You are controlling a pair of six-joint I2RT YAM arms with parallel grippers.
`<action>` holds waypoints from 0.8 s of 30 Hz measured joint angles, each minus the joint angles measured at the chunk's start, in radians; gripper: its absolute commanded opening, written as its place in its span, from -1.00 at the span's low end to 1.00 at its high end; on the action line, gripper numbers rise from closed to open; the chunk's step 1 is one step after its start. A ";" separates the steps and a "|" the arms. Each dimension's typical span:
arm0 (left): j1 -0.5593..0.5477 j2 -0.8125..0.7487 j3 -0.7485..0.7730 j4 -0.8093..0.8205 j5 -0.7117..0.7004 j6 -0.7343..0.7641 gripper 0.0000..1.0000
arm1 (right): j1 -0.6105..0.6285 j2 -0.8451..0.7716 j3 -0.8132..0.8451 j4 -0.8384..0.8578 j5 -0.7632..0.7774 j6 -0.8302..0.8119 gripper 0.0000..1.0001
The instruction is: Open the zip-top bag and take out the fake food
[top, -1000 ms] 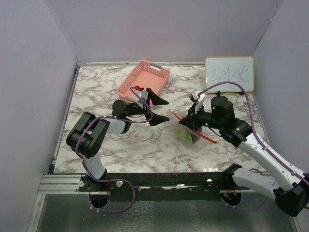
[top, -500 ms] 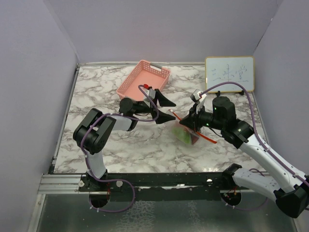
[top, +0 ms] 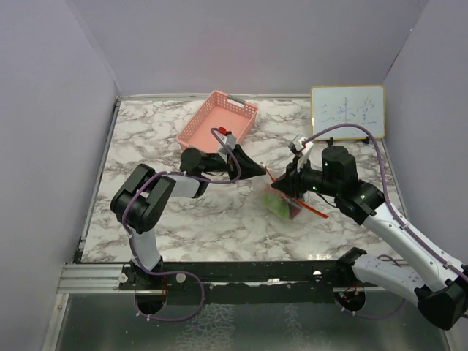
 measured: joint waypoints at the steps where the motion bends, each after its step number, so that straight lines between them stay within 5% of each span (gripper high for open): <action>1: 0.000 0.000 0.000 0.000 0.002 -0.006 -1.00 | 0.000 0.000 0.000 0.000 0.004 0.003 -0.43; 12: 0.000 -0.031 -0.020 0.000 0.010 -0.064 -1.00 | 0.000 -0.002 0.000 0.015 0.092 0.015 -0.05; 24: 0.000 -0.034 -0.080 0.000 -0.051 -0.103 -1.00 | 0.000 0.042 0.064 0.114 0.135 0.011 -0.15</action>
